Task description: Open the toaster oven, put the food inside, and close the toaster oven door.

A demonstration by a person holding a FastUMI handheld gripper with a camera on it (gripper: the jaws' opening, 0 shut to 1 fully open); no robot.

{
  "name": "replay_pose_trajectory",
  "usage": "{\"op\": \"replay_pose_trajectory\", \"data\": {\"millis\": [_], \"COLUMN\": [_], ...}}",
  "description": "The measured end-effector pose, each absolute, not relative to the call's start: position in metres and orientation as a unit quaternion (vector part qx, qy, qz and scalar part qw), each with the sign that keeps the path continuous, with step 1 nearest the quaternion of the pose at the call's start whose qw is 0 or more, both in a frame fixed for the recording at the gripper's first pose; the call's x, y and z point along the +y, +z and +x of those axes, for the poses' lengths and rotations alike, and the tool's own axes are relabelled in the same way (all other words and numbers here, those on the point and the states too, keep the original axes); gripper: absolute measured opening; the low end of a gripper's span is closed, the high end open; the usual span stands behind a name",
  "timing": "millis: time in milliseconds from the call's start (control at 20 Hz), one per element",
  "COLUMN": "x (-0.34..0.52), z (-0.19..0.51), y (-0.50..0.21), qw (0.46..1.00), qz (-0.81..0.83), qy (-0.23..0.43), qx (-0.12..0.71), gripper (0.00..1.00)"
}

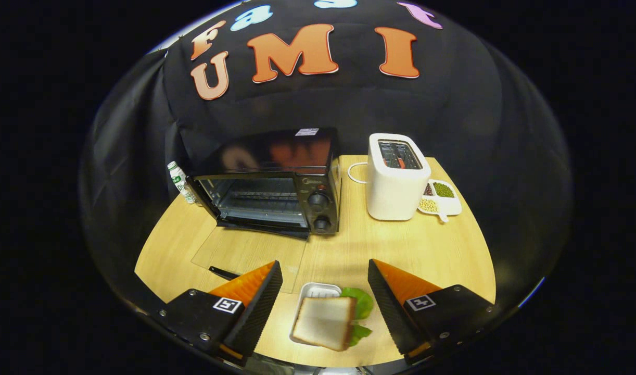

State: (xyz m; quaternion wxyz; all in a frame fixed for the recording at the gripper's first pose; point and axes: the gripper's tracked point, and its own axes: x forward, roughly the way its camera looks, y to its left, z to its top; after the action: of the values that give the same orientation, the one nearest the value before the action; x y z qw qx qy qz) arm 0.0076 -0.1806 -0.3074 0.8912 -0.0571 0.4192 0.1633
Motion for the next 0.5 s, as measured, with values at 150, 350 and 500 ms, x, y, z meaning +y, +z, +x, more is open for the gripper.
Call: {"op": "replay_pose_trajectory", "data": {"millis": [150,350,500], "x": [-0.199,-0.212,-0.219], "z": [0.0,-0.018,-0.033], "y": [-0.313,-0.329,-0.354], "qw": [0.861,0.813,0.775], "qz": [-0.038,-0.009,0.012], "qy": [0.189,0.219,0.23], "qx": [0.47,0.539,0.588], "gripper": [0.98,0.99,0.99]}}
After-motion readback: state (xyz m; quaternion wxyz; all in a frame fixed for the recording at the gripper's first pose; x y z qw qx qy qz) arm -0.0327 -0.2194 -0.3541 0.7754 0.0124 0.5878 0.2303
